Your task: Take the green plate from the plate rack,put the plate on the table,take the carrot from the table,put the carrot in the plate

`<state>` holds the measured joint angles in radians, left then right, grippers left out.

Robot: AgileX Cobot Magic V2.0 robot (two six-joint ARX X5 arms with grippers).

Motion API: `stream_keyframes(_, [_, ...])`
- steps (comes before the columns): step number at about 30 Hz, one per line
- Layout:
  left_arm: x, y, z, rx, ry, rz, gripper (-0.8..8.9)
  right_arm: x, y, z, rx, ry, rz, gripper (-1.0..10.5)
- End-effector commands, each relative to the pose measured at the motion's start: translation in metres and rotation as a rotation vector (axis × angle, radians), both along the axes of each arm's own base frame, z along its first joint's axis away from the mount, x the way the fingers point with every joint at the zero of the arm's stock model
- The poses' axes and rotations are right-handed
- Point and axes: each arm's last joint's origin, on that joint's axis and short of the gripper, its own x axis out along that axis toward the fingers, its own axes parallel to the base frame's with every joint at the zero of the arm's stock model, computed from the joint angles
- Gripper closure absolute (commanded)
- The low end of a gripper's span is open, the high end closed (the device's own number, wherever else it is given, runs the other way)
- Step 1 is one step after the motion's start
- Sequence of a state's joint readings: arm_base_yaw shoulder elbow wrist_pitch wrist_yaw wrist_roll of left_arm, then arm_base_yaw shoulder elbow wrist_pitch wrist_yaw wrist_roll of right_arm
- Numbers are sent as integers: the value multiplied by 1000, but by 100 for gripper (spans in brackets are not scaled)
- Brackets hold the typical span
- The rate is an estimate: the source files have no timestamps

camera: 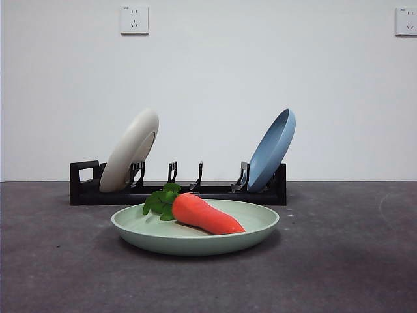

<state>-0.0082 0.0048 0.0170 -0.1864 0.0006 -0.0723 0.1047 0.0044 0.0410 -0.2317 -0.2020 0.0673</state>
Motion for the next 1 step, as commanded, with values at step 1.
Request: stream_keyframes(1, [1, 0, -4, -4, 8, 2, 816, 1, 0, -4, 7, 9, 0, 946])
